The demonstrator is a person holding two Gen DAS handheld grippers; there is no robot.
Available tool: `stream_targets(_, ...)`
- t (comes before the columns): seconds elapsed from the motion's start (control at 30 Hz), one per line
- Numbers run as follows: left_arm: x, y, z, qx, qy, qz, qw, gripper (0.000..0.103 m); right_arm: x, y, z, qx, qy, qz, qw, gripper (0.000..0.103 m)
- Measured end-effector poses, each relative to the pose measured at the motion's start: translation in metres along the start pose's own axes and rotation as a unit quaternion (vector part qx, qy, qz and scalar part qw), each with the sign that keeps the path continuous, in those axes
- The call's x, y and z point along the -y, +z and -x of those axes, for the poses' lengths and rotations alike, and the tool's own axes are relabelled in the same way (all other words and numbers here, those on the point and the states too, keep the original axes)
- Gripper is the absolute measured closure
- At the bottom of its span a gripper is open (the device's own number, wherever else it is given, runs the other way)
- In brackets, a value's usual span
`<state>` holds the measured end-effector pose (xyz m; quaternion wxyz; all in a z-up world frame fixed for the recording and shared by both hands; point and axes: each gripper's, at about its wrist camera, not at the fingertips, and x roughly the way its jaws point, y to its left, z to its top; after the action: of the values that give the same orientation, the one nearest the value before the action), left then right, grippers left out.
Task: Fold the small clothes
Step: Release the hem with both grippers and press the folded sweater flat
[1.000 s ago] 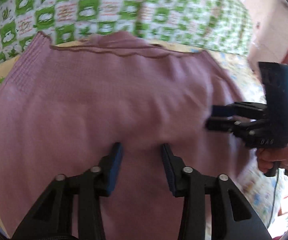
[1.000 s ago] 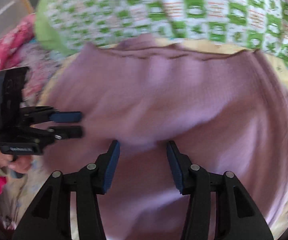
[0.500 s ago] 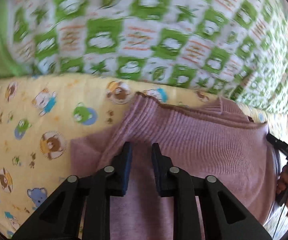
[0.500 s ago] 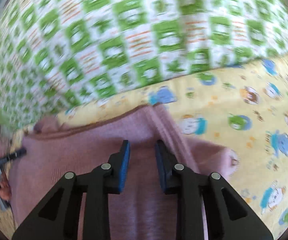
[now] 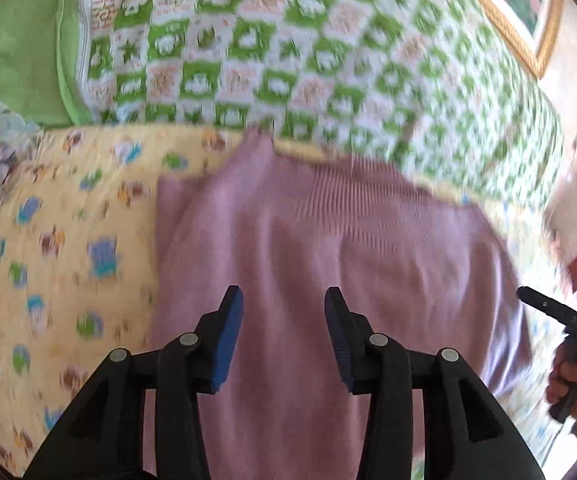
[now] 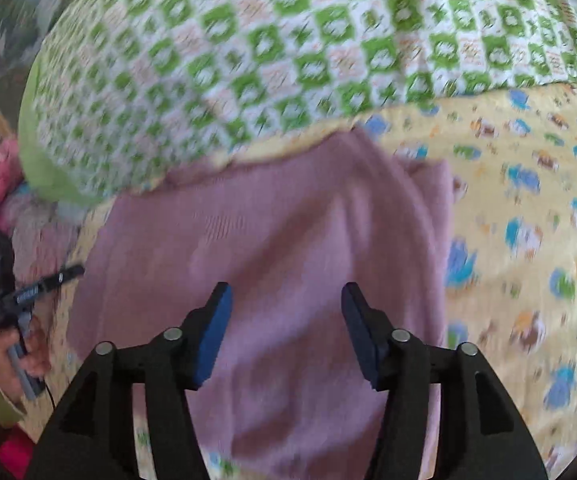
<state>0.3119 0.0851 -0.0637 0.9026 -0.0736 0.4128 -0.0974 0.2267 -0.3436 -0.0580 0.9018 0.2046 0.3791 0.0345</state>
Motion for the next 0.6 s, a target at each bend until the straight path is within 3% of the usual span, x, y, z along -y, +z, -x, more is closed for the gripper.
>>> stream_targets(0.1,-0.008,-0.017,-0.017,-0.025,0.032,0.018,0.999,0.062,0.004,-0.03,-0.003,-0.036,-0.048,0.02,0.998,0.043)
stream_targets(0.23,-0.044,-0.028,-0.024,-0.025,0.053,0.062,0.9963,0.07,0.04,-0.047,0.003,-0.046,-0.128,0.004,0.991,0.039)
stream_targets(0.27,-0.05,-0.028,-0.023,-0.028,0.059,0.071,0.9954,0.066,0.049,-0.049,0.005,-0.05,-0.133,-0.012,0.99,0.038)
stream_targets(0.33,-0.057,-0.025,-0.018,-0.024,0.068,0.084,0.9939,0.061,0.058,-0.048,0.015,-0.046,-0.128,-0.042,0.99,0.038)
stream_targets(0.47,-0.058,-0.024,0.007,-0.007,0.067,0.104,0.9923,0.057,0.037,-0.036,0.034,-0.012,-0.13,-0.022,0.991,0.037)
stream_targets(0.6,-0.059,-0.04,0.03,-0.009,0.061,0.137,0.9886,0.047,-0.004,-0.019,0.039,0.014,-0.088,0.003,0.996,0.037)
